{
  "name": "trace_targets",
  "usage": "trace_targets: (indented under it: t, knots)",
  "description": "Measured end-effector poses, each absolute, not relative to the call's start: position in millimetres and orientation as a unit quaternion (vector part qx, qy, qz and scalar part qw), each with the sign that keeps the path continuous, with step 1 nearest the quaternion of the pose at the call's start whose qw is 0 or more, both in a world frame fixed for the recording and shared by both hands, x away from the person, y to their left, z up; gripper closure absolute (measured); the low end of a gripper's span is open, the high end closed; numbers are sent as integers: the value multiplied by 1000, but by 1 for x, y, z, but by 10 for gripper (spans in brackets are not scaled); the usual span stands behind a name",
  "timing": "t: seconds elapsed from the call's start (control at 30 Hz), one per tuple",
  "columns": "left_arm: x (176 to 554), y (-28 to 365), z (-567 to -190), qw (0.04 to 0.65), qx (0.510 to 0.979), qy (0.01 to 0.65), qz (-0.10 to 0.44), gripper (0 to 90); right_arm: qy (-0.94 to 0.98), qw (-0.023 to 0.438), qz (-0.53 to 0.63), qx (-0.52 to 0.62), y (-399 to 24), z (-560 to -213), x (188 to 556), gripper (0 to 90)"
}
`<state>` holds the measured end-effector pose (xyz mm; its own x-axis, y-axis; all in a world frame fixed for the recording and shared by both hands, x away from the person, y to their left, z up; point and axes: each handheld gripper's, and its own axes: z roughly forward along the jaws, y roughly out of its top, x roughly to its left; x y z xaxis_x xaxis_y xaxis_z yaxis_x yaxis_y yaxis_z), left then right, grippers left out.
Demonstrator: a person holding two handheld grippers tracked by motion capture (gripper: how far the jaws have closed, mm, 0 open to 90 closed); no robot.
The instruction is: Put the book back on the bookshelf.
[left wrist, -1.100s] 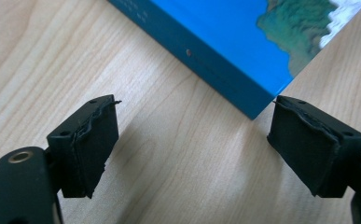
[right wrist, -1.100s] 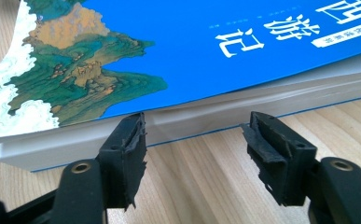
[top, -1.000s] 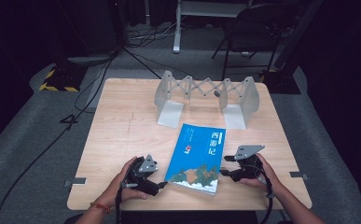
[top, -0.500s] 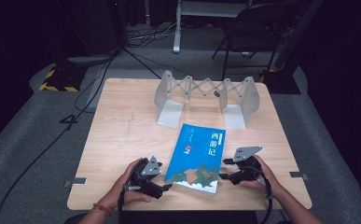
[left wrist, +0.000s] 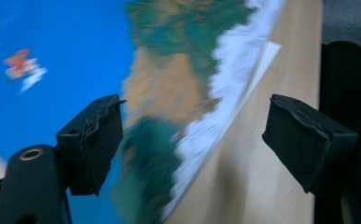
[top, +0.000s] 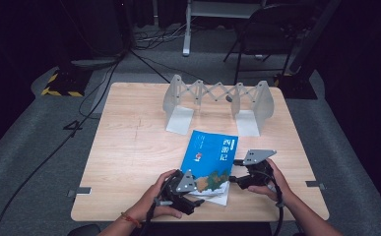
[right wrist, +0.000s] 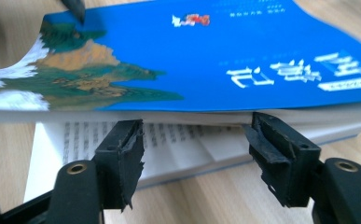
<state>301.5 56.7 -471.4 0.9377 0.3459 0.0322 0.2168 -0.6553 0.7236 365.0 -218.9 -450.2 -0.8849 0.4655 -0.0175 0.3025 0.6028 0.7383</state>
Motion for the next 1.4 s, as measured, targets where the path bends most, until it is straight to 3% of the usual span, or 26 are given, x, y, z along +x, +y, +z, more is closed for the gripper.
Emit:
trace_targets:
  t: [0.23, 0.43, 0.53, 0.73, 0.9, 1.17, 1.4]
  knots:
    - [298, 38, -472, 392, 898, 167, 113, 162, 879, 120, 407, 217, -210, -437, 367, 355]
    - [298, 31, -471, 398, 888, 188, 134, 183, 874, 127, 414, 220, -201, -431, 369, 353]
    - [303, 37, -470, 406, 878, 215, 131, 292, 872, 127, 418, 220, -202, -429, 370, 348]
    - [307, 51, -463, 419, 874, 198, 144, 649, 875, 135, 414, 213, -205, -431, 369, 346]
    - [312, 65, -455, 437, 869, 182, 140, 786, 875, 135, 418, 202, -217, -430, 368, 346]
    - [317, 90, -455, 435, 878, 152, 128, 810, 872, 151, 442, 148, -221, -417, 363, 329]
    - [322, 113, -453, 444, 876, 148, 113, 807, 899, 136, 405, 94, -192, -440, 379, 300]
